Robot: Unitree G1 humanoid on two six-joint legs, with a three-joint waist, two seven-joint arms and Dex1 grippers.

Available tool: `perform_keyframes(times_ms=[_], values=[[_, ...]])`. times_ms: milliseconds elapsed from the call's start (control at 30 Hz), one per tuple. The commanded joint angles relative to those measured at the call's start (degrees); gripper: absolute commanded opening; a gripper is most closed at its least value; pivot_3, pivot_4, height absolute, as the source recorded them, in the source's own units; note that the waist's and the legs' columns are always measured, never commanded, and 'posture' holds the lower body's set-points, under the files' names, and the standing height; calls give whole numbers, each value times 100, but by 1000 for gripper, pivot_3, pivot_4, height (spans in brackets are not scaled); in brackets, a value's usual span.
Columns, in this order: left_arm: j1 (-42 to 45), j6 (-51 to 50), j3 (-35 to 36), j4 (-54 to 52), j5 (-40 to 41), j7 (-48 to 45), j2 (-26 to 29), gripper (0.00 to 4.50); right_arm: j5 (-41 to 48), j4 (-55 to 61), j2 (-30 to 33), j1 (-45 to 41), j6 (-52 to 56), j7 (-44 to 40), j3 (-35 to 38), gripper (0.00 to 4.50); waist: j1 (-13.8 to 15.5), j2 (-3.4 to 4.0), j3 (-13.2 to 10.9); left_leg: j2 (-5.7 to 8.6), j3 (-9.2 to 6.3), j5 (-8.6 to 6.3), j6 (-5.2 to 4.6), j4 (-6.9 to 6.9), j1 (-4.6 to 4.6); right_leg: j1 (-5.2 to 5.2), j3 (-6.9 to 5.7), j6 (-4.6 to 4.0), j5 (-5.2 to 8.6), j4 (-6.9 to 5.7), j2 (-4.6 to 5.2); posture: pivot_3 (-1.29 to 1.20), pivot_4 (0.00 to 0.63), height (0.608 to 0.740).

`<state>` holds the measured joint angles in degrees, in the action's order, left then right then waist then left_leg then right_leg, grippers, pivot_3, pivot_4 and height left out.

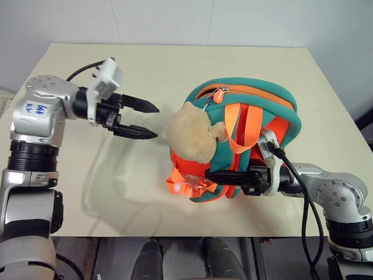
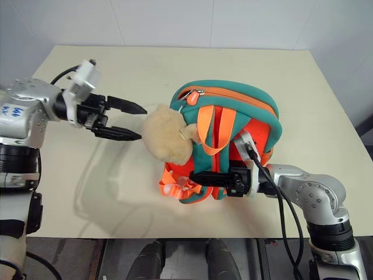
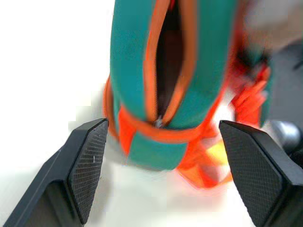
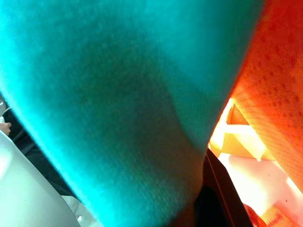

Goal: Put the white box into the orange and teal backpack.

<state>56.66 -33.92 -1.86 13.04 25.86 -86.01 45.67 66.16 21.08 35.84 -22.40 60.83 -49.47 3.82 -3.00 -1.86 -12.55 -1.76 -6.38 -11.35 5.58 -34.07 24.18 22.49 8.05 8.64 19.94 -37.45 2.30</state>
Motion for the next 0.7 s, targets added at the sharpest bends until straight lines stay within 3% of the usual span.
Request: perform_keyframes(times_ms=[33,233,467,567,700], values=[[40,-719,343,-827,884,-158,-13,3977,-11,33,-46,-72,-92,-101,-51,151,-9,0,0,0,0,0,0,0,-1,-1,0,0,0,-1,0,0,150,740],[-76,-1170,328,-1691,1465,183,-187,3977,-47,-13,-72,-107,-129,-130,-110,151,-34,0,0,-1,1,0,0,-1,-4,-1,1,0,0,-3,-1,0,150,740],[-163,-955,-122,-2091,1227,432,-397,3977,-35,-15,-125,-113,-134,-100,-106,151,-20,0,0,0,0,0,0,-2,-4,0,1,0,0,-3,-1,0,150,740],[-118,-772,-144,-2003,1161,584,-576,3340,-45,-8,-160,-117,-140,-69,-109,151,-11,0,0,0,0,0,0,-5,-3,-1,1,0,0,-3,-1,0,150,740],[0,-684,15,-1850,1209,663,-605,2110,-44,19,-173,-90,-144,-27,-73,151,-22,0,0,0,0,0,0,-6,-4,-1,2,0,0,-3,-2,0,150,740]])
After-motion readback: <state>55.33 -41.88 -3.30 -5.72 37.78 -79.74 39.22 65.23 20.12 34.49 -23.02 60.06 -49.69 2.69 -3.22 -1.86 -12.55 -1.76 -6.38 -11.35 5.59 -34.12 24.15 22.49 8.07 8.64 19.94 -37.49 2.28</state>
